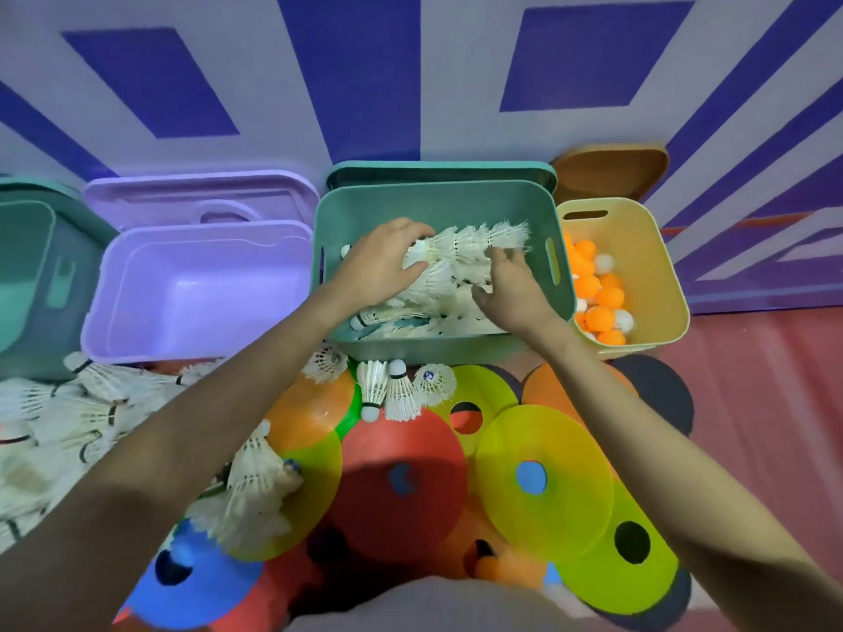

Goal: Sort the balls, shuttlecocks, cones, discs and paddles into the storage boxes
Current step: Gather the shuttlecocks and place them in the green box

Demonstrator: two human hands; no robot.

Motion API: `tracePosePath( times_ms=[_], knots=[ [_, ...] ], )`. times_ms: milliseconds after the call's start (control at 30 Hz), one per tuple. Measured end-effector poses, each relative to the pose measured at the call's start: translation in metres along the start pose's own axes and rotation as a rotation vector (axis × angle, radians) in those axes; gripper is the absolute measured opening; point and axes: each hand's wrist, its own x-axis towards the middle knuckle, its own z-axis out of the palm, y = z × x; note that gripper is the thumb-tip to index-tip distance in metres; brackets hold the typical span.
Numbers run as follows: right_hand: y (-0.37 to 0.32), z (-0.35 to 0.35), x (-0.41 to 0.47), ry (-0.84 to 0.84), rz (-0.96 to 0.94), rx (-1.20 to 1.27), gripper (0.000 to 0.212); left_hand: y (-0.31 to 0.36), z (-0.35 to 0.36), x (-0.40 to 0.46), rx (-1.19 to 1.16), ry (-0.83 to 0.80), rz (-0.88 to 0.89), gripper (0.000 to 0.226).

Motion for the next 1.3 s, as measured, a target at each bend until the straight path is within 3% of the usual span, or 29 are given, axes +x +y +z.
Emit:
tracePosePath(
  times_ms=[100,233,333,467,633,833,1033,1200,1300],
  knots=[
    [-0.01,0.007,-0.041,0.066,-0.178,0.076,0.047,0.016,-0.007,-0.036,-0.076,0.097,-0.022,0.034],
    [-0.018,0.015,-0.09,0.109,-0.455,0.159,0.031,0.035,-0.011,-0.089,-0.166,0.346,0.002,0.021],
    [-0.017,0.03,-0.11,0.065,-0.515,0.137,0.024,0.04,-0.003,-0.131,-0.134,0.377,0.005,0.021],
    [-0.004,0.06,-0.117,-0.047,-0.417,-0.04,0.024,0.023,0.024,-0.174,-0.046,0.147,-0.167,0.022],
    [0.003,0.092,-0.107,-0.121,-0.045,-0.165,0.038,0.007,0.053,-0.196,0.036,-0.124,-0.396,0.04],
    [-0.005,0.11,-0.088,-0.123,0.113,-0.065,0.034,0.001,0.07,-0.189,0.203,-0.324,-0.187,0.047],
    [-0.005,0.108,-0.078,-0.071,0.125,-0.014,0.012,-0.003,0.076,-0.187,0.259,-0.304,-0.236,0.044],
    [0.001,0.095,-0.089,0.04,0.12,0.042,0.012,0.007,0.081,-0.18,0.186,-0.08,-0.414,0.043],
    [0.01,0.092,-0.098,0.12,0.138,0.086,0.015,0.014,0.078,-0.171,0.249,-0.112,-0.531,0.045]
  ],
)
